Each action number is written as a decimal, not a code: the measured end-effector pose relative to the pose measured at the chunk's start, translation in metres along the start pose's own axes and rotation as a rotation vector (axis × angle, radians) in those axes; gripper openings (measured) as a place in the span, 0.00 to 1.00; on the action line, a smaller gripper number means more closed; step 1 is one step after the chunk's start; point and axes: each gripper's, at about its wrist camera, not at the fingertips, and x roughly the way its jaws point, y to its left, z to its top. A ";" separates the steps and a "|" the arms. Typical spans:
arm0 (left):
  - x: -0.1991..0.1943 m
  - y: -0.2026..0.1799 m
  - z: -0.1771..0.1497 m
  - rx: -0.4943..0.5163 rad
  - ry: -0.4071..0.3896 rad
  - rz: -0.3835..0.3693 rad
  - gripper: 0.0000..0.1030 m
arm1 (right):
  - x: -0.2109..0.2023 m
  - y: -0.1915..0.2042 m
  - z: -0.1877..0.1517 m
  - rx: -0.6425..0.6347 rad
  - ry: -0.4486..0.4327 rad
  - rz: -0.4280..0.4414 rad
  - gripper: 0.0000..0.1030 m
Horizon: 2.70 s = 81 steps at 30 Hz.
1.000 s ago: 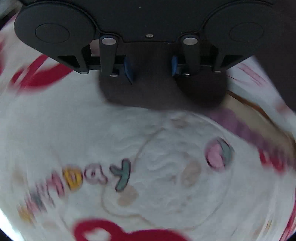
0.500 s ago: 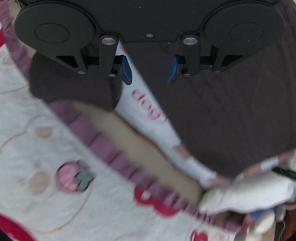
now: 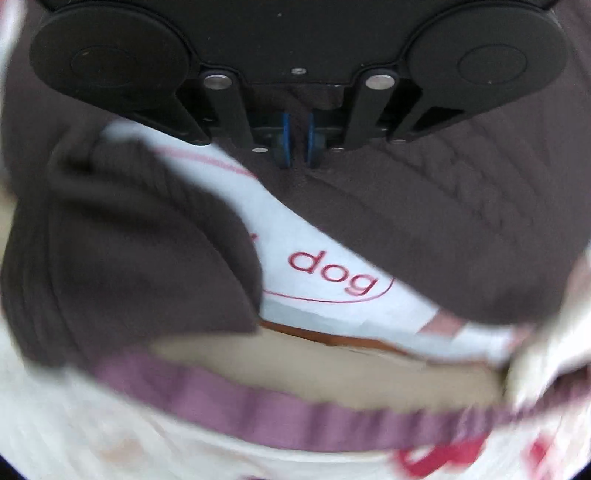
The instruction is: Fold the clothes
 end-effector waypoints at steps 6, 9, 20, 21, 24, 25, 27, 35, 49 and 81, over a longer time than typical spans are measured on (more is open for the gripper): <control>0.004 -0.003 -0.004 0.016 0.038 -0.004 0.50 | -0.010 -0.005 0.001 -0.016 -0.047 -0.248 0.00; 0.011 -0.009 -0.007 0.058 0.063 0.004 0.50 | -0.003 -0.017 -0.008 0.094 0.005 -0.151 0.00; 0.013 -0.030 -0.022 0.116 0.103 0.123 0.55 | -0.035 0.097 -0.029 -0.045 0.030 0.442 0.37; 0.003 -0.024 -0.027 0.037 0.117 0.133 0.55 | -0.039 0.110 -0.032 -0.071 0.043 0.496 0.49; -0.016 -0.014 -0.044 -0.056 0.164 0.048 0.55 | -0.056 0.142 -0.047 -0.136 0.045 0.638 0.60; -0.018 -0.012 -0.047 -0.067 0.171 0.043 0.55 | -0.061 0.151 -0.051 -0.154 0.043 0.669 0.61; -0.017 -0.013 -0.048 -0.069 0.165 0.045 0.56 | -0.066 0.169 -0.058 -0.204 0.037 0.708 0.61; -0.015 -0.017 -0.048 -0.174 0.050 -0.139 0.08 | -0.079 0.229 -0.070 -0.382 0.041 0.713 0.61; -0.060 -0.011 -0.036 -0.224 -0.042 -0.280 0.10 | -0.080 0.247 -0.048 -0.240 -0.112 0.589 0.10; 0.119 -0.172 0.074 0.349 0.001 -0.137 0.11 | -0.081 0.130 -0.079 0.100 0.014 0.795 0.10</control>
